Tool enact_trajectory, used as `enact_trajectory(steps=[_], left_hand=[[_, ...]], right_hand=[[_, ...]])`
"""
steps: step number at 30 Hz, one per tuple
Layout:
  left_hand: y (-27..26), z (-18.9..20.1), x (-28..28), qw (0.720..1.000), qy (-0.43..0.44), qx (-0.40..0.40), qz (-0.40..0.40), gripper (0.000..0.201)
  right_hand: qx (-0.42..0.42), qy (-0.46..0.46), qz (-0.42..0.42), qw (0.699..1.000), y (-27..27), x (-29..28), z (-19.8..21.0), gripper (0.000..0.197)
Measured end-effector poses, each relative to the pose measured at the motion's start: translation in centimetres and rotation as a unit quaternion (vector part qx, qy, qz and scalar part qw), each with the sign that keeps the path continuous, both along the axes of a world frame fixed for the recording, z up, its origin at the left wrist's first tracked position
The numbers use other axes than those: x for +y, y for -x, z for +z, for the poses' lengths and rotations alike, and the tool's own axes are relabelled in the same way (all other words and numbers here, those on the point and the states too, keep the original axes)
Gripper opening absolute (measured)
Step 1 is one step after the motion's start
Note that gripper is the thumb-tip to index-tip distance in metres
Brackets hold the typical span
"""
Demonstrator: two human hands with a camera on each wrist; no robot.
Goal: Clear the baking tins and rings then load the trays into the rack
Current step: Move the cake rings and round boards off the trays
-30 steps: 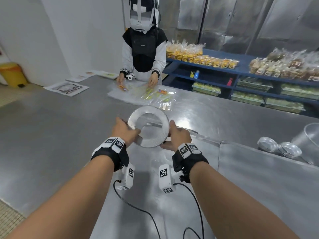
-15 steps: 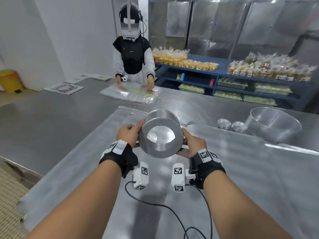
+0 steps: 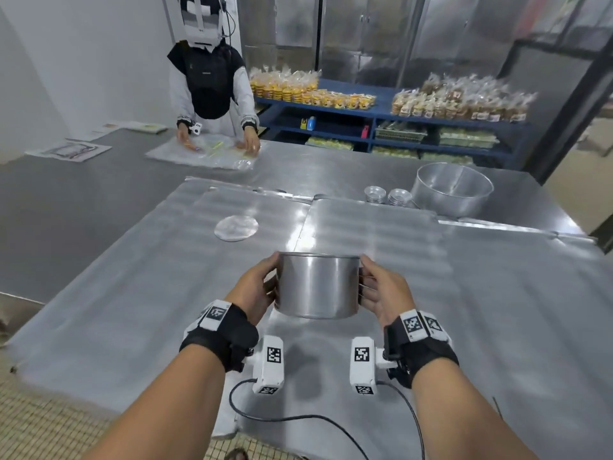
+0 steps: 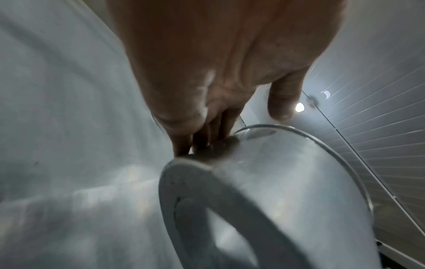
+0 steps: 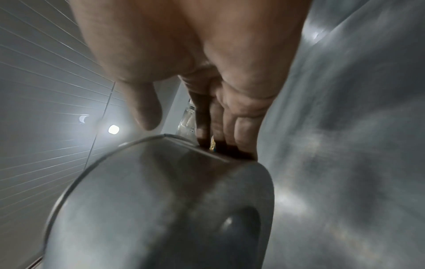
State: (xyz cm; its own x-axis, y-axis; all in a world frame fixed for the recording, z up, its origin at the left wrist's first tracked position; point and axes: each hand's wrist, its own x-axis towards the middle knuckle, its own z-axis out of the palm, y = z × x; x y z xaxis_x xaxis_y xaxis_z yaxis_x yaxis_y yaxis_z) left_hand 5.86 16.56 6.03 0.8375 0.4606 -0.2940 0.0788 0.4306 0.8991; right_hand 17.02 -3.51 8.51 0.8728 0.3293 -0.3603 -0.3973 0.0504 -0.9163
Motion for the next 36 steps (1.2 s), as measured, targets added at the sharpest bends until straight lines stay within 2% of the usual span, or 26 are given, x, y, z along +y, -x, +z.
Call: enact_trajectory(steps=[2, 3, 5, 7, 10, 15, 21, 27, 29, 32, 34, 36], left_hand=[[0.4, -0.4, -1.8, 1.0, -0.018, 0.017, -0.009, 0.042], [0.7, -0.6, -2.7, 0.999, -0.036, 0.02, -0.01, 0.04], [1.2, -0.9, -4.3, 0.998, -0.059, 0.015, -0.013, 0.028], [1.7, -1.2, -5.6, 0.998, -0.061, 0.009, -0.003, 0.026], [2.5, -1.8, -7.1, 0.998, -0.069, 0.007, -0.01, 0.037], [3.1, -3.2, -8.3, 0.997, -0.072, 0.03, -0.002, 0.041], [3.2, -3.5, -8.4, 0.996, -0.078, 0.047, -0.005, 0.046], [2.7, -2.9, -7.6, 0.988, -0.122, 0.092, -0.01, 0.045], [2.2, -2.5, -6.8, 0.982, -0.142, 0.124, -0.029, 0.038], [0.9, -0.9, -4.9, 0.964, -0.173, 0.175, -0.104, 0.019], [-0.2, 0.6, -3.0, 0.934, -0.209, 0.218, -0.19, 0.011], [-1.6, 2.2, -0.9, 0.894, -0.272, 0.257, -0.247, 0.021]], right_hand=[[-0.009, 0.027, -0.009, 1.0, 0.6, -1.4, -0.6, 0.031], [-0.013, 0.04, -0.01, 0.999, 0.9, -2.2, -0.9, 0.03], [-0.017, 0.071, -0.01, 0.997, 1.3, -3.5, -1.4, 0.018], [-0.019, 0.104, 0.005, 0.994, 1.7, -4.8, -1.7, 0.008], [-0.019, 0.148, 0.019, 0.989, 2.0, -6.4, -2.5, 0.023], [-0.018, 0.206, 0.048, 0.977, 2.1, -7.7, -3.7, 0.039], [-0.028, 0.232, 0.074, 0.969, 2.2, -8.0, -4.0, 0.036], [-0.036, 0.282, 0.106, 0.953, 1.8, -7.4, -3.4, 0.02], [-0.054, 0.328, 0.146, 0.932, 1.3, -6.8, -2.6, 0.017], [-0.114, 0.425, 0.224, 0.87, 0.2, -5.4, -0.8, 0.024], [-0.161, 0.471, 0.258, 0.828, -0.9, -3.6, 0.9, 0.029], [-0.194, 0.495, 0.272, 0.802, -2.2, -1.2, 2.4, 0.035]])
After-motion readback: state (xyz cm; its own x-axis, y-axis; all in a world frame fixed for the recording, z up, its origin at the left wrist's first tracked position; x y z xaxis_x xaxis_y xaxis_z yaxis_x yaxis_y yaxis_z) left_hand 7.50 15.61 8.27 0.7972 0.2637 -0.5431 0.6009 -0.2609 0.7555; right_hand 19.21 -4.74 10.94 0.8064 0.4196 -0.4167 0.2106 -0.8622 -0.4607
